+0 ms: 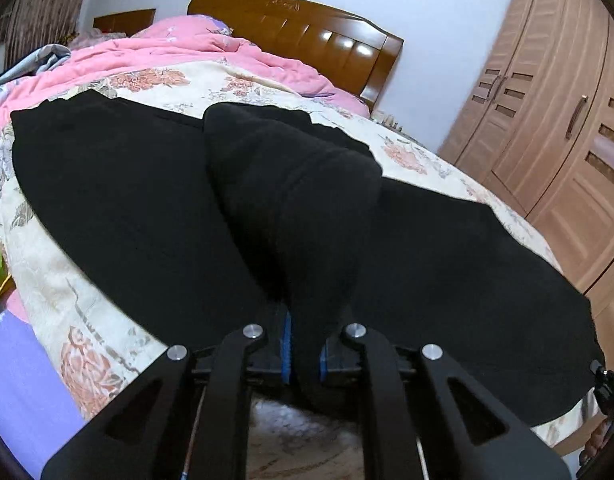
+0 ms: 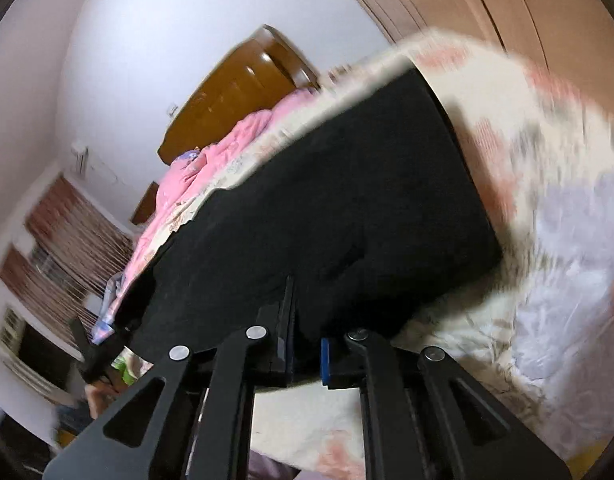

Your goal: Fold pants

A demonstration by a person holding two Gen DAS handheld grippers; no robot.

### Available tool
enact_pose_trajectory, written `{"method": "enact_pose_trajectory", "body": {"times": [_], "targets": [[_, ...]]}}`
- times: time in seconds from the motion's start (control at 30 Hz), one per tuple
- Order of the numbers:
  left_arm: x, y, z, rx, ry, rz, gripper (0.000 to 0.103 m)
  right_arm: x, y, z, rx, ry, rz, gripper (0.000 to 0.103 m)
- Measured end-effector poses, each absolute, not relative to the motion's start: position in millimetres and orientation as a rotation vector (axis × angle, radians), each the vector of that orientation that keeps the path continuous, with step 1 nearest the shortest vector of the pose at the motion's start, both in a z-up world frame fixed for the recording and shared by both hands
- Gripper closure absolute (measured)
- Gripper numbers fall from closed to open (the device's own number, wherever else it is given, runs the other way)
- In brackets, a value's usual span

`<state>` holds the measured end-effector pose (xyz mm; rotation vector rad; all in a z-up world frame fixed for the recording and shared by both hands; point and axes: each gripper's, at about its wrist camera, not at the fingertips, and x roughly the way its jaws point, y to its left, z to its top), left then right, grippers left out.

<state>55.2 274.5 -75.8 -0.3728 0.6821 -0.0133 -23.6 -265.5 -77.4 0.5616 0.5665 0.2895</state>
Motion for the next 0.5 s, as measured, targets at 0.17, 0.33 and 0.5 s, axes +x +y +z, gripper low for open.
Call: {"method": "enact_pose_trajectory", "body": {"times": [0.17,0.33,0.5], "targets": [[55,267,-76,-0.377,0.696,-0.003,0.092,-27,-268,-96,0.557,0.676,0.213,0.095],[58,266,-78,-0.398,0.691,-0.044,0.075,-30,-275,-112,0.628,0.686,0.243,0.078],[57,246,-78,-0.322,0.672,-0.056,0.051,-31,-262,-108,0.556,0.681,0.244,0.051]]}}
